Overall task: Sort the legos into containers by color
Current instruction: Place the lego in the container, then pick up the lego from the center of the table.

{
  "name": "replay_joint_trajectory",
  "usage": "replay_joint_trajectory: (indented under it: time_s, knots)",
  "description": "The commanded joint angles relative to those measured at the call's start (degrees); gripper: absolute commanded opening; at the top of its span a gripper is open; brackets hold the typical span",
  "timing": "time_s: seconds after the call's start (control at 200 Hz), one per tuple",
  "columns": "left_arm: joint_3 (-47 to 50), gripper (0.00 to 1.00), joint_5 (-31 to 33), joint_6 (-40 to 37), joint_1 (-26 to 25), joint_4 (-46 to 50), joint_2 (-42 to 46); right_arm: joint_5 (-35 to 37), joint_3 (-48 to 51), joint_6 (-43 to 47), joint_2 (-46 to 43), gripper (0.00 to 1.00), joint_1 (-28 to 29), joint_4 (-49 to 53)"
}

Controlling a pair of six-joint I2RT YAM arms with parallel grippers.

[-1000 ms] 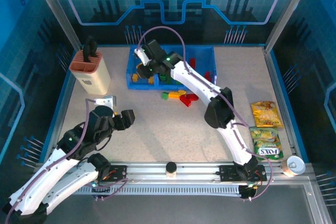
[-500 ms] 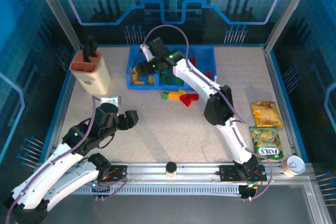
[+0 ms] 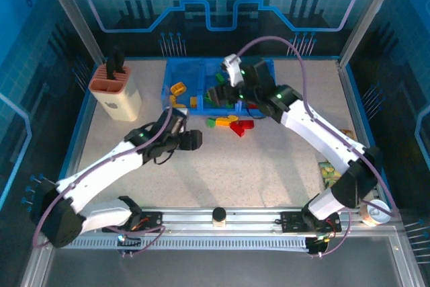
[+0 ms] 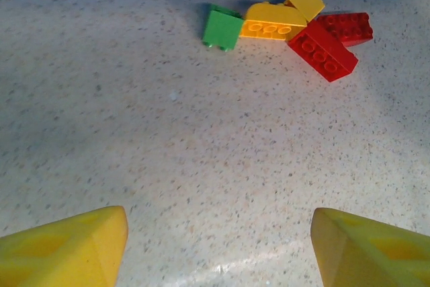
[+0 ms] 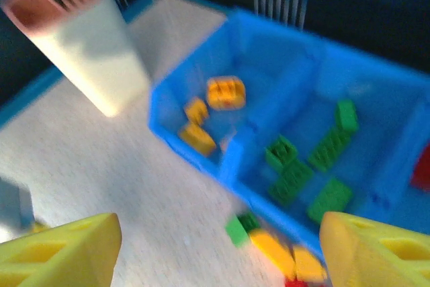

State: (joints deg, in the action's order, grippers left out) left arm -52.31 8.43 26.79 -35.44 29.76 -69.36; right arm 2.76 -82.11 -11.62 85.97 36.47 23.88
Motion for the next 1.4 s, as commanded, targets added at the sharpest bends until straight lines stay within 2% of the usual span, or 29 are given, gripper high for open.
replay_joint_trajectory:
  time_s: [0.0,0.17,0.49,0.64,1.016,1.211,1.396]
  knots:
    - [-5.23,0.73,-2.40,-3.80,-0.34,-4.79,-7.39,0.80,11.78,-3.75,-6.30,0.78,-3.22,-3.83]
    - [-12.19,0.72,-0.46,-6.45,-0.30,-5.33,-20.71,-0.56,24.61,-6.99,-16.51,0.78,-7.64,-5.62]
    - [-21.24,0.69,2.46,-8.98,1.27,-3.44,-36.92,-1.61,34.84,-8.15,-26.98,0.77,-12.07,-3.75]
    - [-22.74,0.69,2.17,-10.60,2.01,-4.43,-40.41,-2.41,37.79,-8.75,-29.05,0.77,-13.05,-3.83]
    - [-27.67,0.58,1.92,-12.95,3.73,-4.18,-45.93,-3.71,40.00,-9.30,-30.76,0.76,-14.73,-3.76]
    - [-30.25,0.49,1.94,-13.33,4.05,-3.17,-48.34,-4.13,40.50,-9.74,-30.60,0.76,-14.76,-4.44]
    - [-29.28,0.45,1.93,-13.50,3.98,-3.91,-48.65,-4.34,41.19,-9.83,-30.47,0.76,-14.93,-4.72]
